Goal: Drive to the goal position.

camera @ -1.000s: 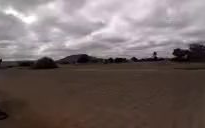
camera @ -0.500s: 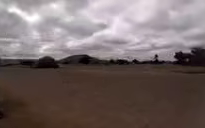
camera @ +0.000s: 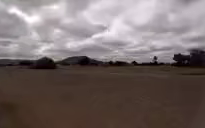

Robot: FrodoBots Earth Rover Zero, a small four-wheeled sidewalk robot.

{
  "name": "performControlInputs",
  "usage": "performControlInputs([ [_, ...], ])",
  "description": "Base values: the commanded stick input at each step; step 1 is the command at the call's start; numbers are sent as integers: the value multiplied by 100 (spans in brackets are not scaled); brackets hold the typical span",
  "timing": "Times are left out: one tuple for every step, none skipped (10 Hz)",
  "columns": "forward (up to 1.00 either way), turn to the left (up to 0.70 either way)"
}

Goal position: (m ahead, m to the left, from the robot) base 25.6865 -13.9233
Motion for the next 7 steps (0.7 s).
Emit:
performControlInputs([
  [45,-27],
  [45,-27],
  [45,-27],
  [45,-27],
  [45,-27],
  [45,-27],
  [45,-27],
])
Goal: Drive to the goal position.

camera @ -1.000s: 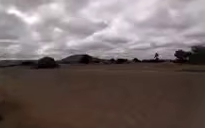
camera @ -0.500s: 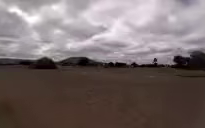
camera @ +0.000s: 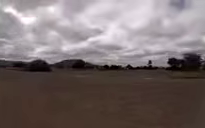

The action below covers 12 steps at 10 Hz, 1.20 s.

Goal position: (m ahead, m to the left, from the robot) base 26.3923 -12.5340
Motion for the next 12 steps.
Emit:
performControlInputs([
  [45,-27],
  [45,-27],
  [45,-27],
  [45,-27],
  [45,-27],
  [45,-27],
  [45,-27],
  [45,-27],
  [45,-27],
  [45,-27],
  [45,-27],
  [45,-27],
])
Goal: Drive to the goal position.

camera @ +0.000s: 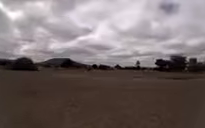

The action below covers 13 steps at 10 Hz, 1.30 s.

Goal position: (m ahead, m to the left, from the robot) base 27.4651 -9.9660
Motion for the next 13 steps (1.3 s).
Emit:
performControlInputs([
  [45,-27],
  [45,-27],
  [45,-27],
  [45,-27],
  [45,-27],
  [45,-27],
  [45,-27],
  [45,-27],
  [45,-27],
  [45,-27],
  [45,-27],
  [45,-27],
  [45,-27],
])
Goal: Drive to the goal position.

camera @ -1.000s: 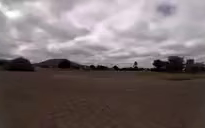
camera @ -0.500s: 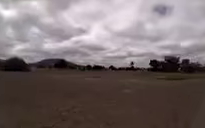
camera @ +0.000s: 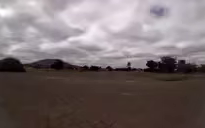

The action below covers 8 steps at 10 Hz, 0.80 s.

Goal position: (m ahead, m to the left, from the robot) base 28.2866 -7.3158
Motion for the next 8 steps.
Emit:
performControlInputs([
  [45,-27],
  [45,-27],
  [45,-27],
  [45,-27],
  [45,0],
  [45,0],
  [45,0],
  [45,0],
])
